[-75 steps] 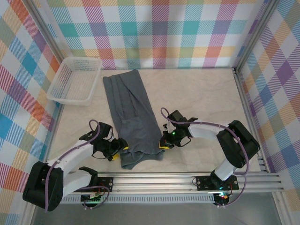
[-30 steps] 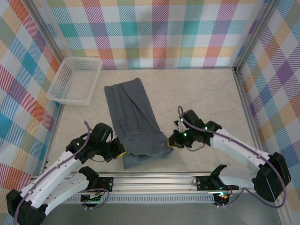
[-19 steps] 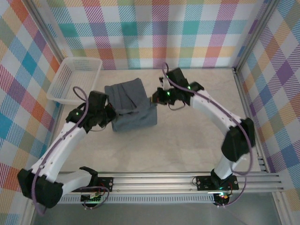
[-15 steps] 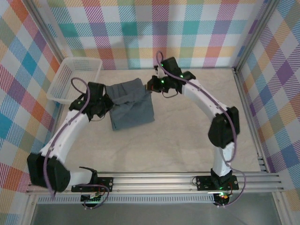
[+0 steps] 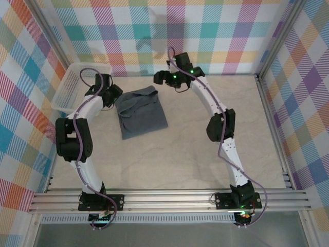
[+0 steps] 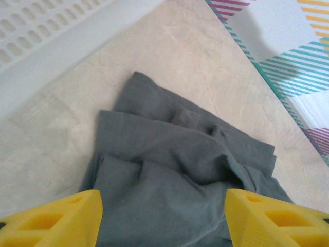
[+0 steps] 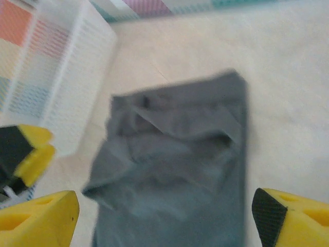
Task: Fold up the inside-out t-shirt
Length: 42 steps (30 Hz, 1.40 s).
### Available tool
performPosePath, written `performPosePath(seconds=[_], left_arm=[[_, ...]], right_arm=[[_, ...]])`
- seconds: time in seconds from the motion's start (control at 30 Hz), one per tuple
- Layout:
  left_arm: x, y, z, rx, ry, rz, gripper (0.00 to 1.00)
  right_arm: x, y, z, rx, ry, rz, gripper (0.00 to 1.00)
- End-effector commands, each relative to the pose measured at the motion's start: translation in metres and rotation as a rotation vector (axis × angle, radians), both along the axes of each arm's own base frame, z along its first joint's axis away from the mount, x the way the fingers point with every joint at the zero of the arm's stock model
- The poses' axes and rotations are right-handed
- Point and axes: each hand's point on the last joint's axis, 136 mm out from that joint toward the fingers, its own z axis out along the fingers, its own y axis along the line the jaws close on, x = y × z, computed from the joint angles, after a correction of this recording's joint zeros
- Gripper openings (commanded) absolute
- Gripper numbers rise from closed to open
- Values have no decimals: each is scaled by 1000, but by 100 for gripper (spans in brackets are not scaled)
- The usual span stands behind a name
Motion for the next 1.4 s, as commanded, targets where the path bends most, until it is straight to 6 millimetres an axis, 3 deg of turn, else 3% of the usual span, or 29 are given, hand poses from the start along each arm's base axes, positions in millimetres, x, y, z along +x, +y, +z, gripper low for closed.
performPosePath(seconds=[0.0,0.17,0.27,0.43,0.57,0.73,0.8,0.9,0.97,1.03,1.17,1.37], left_arm=[[-24,3,50,-9,-125,19,66],[-96,-20,-5,19,20,-82,66],[-121,-38,-41,-2,112,-162,66],[-151,-33,-85,13,243,-136,62],[-141,-43,-96,-47,198,-147,57],[-127,-54,-113,-133,191,-139,54],[-126,-53,-119,-138,210,-127,40],[-136,-46,-121,-121,259,-103,8],[-148,-44,-114,-115,266,-98,0],[-166,-45,-108,-123,278,-101,0],[-218,-69,-110,-152,376,-214,0],[-320,-124,-127,-222,566,-445,0]], right_arm=[[-47,-30,18,-63,20,48,87],[-115,-49,-50,-44,172,50,84],[-136,-40,-86,-15,280,62,80],[-138,-9,-120,12,360,78,71],[-143,16,-143,24,423,97,57],[-143,18,-146,29,436,77,27],[-144,15,-144,17,430,73,17],[-148,7,-144,-15,444,48,1],[-150,0,-139,-25,451,17,0],[-157,-11,-133,-28,453,-20,0],[-201,-38,-128,-16,471,-57,0],[-324,-99,-154,-129,586,-63,0]])
